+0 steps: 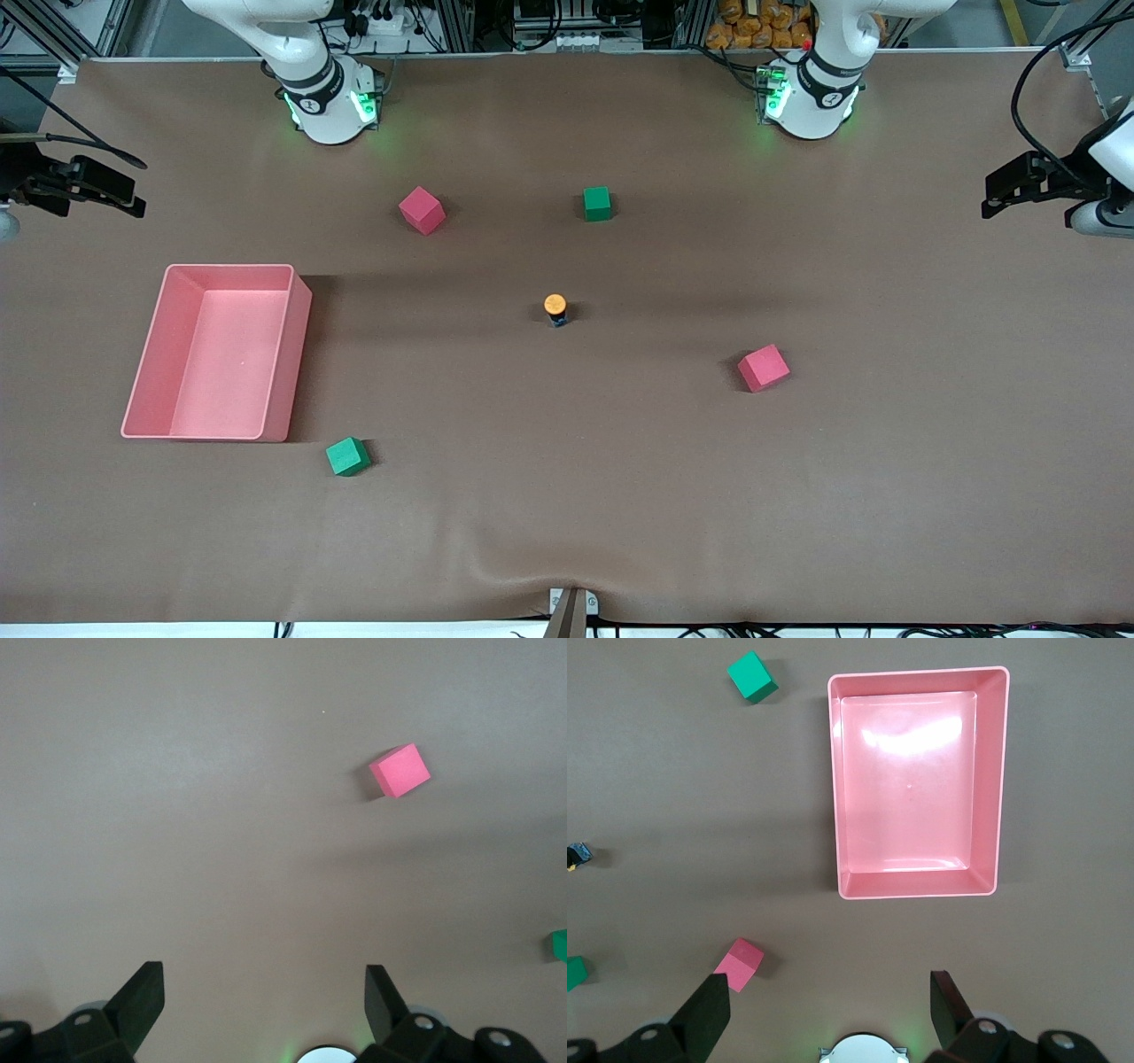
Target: Place and upright button with both arms
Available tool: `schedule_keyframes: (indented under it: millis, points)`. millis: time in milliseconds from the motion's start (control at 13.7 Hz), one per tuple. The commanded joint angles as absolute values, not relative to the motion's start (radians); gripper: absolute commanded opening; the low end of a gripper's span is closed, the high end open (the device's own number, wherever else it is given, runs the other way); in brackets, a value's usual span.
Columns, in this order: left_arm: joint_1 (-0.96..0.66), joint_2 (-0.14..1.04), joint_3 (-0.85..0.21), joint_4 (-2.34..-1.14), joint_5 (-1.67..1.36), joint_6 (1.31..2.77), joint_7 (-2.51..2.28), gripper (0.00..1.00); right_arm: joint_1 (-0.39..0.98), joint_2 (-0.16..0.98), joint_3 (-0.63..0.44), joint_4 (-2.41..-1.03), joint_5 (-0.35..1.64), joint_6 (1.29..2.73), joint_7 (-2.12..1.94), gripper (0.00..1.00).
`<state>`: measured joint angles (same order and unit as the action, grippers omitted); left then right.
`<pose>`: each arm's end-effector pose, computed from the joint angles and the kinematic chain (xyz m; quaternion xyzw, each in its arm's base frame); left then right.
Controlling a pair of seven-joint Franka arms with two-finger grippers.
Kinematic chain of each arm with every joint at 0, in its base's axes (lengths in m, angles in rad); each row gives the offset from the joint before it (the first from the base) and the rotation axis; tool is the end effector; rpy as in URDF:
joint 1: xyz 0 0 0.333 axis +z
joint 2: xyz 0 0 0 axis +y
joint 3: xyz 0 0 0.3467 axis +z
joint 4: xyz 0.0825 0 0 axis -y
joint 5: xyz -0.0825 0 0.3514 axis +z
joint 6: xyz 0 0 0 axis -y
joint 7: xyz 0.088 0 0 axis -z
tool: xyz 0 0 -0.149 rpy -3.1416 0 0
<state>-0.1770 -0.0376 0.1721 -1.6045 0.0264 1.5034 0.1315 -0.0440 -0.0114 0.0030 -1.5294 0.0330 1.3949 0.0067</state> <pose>0.4990 0.0034 0.6119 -0.9971 0.0678 0.0326 0.0079 0.4939 -0.0149 0.6230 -0.9977 0.0219 0.0612 0.0174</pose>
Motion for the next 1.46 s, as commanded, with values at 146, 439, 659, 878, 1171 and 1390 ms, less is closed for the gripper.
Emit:
schedule_keyframes:
  millis: [146,439,659,878,1171,1390]
  points:
    - [0.12,-0.029,-0.13,-1.585,0.032,1.499,0.152,1.0,-0.048,-0.023,0.002,-1.537,0.054,1.388,0.02,1.0]
    - [0.036,-0.031,-0.062,-1.583,0.043,1.499,0.143,1.0,-0.048,-0.023,0.002,-1.537,0.054,1.39,0.02,1.0]
    - [-0.018,-0.029,-0.003,-1.583,0.041,1.499,0.153,1.0,-0.046,-0.021,0.002,-1.537,0.054,1.391,0.02,1.0]
    - [-0.032,-0.029,0.005,-1.583,0.043,1.499,0.14,1.0,-0.044,-0.021,0.002,-1.537,0.054,1.39,0.018,1.0]
    - [-0.052,-0.029,0.015,-1.583,0.043,1.499,0.133,1.0,-0.044,-0.021,0.0,-1.539,0.054,1.391,0.02,1.0]
    - [-0.049,-0.029,0.014,-1.582,0.044,1.499,0.133,1.0,-0.044,-0.02,0.0,-1.537,0.054,1.391,0.02,1.0]
